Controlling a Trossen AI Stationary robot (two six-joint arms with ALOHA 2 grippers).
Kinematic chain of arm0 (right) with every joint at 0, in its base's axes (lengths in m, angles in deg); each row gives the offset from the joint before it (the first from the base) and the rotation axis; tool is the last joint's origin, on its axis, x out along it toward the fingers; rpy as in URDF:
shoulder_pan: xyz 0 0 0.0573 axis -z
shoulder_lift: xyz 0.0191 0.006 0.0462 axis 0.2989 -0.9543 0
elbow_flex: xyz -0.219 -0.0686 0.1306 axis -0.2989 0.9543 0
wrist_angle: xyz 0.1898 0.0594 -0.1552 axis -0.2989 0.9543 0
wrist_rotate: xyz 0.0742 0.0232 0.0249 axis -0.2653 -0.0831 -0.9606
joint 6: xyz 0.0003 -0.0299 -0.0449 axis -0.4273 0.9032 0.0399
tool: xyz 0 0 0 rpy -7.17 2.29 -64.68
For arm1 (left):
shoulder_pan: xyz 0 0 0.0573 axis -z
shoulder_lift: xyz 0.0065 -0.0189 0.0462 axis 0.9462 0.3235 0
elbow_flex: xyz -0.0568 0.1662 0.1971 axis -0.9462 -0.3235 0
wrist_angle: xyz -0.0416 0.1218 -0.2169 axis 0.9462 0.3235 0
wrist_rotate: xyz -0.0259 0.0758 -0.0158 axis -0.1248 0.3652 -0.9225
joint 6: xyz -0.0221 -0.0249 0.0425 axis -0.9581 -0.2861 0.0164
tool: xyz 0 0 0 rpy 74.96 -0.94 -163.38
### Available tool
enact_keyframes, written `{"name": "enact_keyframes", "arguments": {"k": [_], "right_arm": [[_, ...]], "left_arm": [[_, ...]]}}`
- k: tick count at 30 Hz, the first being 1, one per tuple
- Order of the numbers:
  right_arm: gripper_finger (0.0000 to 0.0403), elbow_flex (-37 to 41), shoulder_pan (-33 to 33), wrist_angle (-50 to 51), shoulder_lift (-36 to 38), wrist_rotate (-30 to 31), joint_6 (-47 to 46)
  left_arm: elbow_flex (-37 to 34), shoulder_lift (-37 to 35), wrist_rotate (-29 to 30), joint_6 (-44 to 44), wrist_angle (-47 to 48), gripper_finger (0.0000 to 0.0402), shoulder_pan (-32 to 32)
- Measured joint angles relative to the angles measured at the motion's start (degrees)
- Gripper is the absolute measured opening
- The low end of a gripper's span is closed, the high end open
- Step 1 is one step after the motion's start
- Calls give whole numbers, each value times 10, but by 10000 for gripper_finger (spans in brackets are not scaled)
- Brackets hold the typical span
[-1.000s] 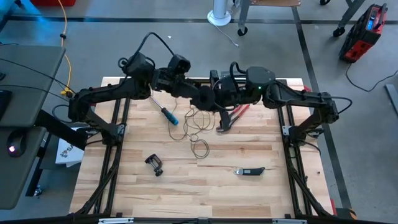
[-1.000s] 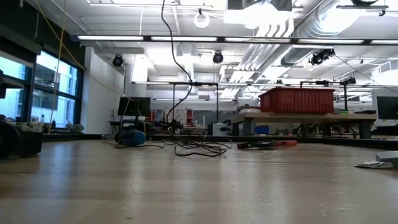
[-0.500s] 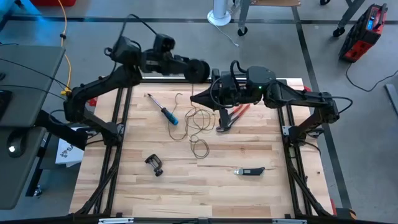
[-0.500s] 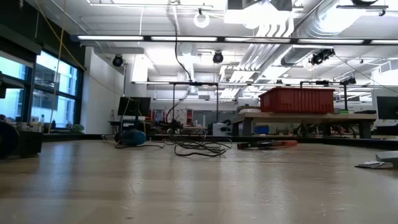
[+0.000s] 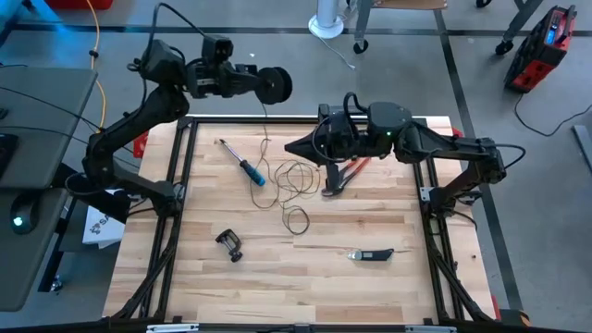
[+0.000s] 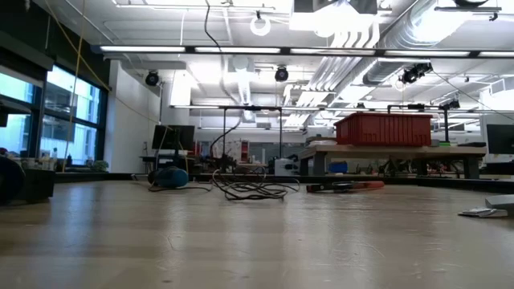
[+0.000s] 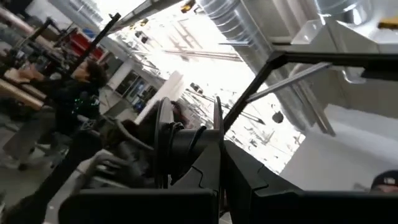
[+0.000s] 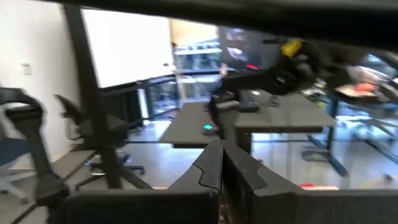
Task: Coil cords
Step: Coil the black wire onto the black spool
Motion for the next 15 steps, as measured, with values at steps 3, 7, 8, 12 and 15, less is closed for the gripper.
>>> {"name": "enact_keyframes", "arguments": {"k": [3,7,8,12,15], "right_arm": [[39,0,0,35,0,25,9],[104,0,-10,74,-11,140,61],[120,0,-12,72,-16,172,71],[169,0,-8,68,-43,232,74],[179,0,5,60,-69,202,44]], "left_arm": [[0,-12,-1,37,5,0,0],[0,-34,1,147,39,0,10],[0,-40,7,178,51,0,14],[0,-61,59,284,106,0,24],[0,-65,82,330,131,0,33]]}}
